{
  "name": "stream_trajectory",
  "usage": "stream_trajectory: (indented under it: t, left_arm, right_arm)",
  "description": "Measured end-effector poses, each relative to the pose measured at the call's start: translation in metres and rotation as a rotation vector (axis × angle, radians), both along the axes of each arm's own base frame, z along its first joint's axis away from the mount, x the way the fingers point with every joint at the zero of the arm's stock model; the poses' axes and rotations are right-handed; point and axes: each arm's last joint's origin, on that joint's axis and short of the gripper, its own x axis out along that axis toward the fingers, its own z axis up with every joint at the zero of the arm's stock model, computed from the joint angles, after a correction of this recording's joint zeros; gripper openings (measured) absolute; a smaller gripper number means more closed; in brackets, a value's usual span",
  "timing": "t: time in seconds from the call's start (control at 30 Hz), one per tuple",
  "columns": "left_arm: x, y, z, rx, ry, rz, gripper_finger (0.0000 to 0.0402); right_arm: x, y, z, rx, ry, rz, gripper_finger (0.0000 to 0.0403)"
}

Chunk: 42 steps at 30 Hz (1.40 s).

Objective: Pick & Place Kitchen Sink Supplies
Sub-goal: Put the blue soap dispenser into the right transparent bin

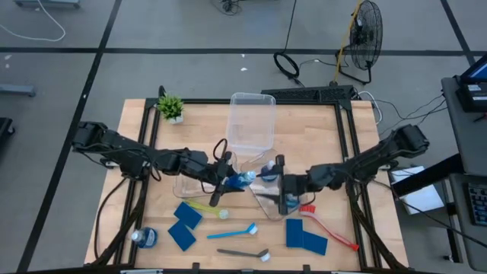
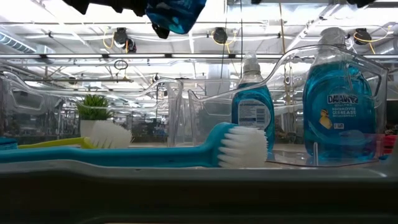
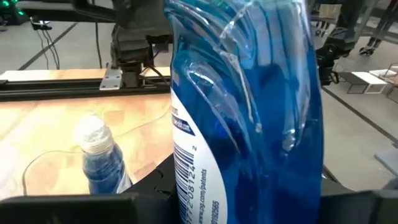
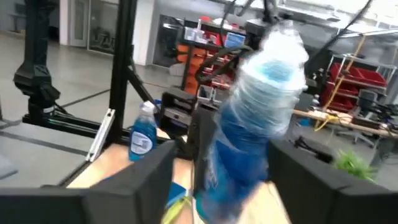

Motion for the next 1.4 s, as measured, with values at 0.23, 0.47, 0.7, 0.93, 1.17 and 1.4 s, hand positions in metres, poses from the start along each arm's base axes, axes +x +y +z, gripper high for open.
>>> stream_trajectory:
  t: [0.23, 0.47, 0.7, 0.93, 1.17, 1.4]
  left_arm:
    - [-0.001, -0.001, 0.0, 0.0, 0.001, 0.002, 0.0145]
    - [0.0, -0.001, -0.001, 0.001, 0.007, 0.005, 0.0145]
    - [-0.001, -0.003, 0.0, 0.014, 0.0, 0.004, 0.0145]
    - [0.0, -0.003, 0.0, 0.019, -0.003, 0.014, 0.0145]
    - [0.0, -0.003, 0.0, 0.02, -0.002, 0.018, 0.0145]
    - [-0.001, -0.003, -0.001, 0.02, 0.001, 0.018, 0.0145]
  right_arm:
    - [0.024, 0.001, 0.002, 0.011, -0.034, -0.02, 0.0332]
    - [0.033, -0.019, -0.002, 0.103, -0.035, -0.097, 0.0316]
    - [0.036, -0.027, -0.003, 0.164, -0.026, -0.059, 0.0315]
    - [0.035, -0.026, 0.0, 0.195, -0.047, -0.015, 0.0307]
    - [0.038, -0.026, 0.005, 0.217, -0.045, -0.009, 0.0306]
    - [0.063, -0.021, 0.007, 0.195, 0.009, -0.009, 0.0306]
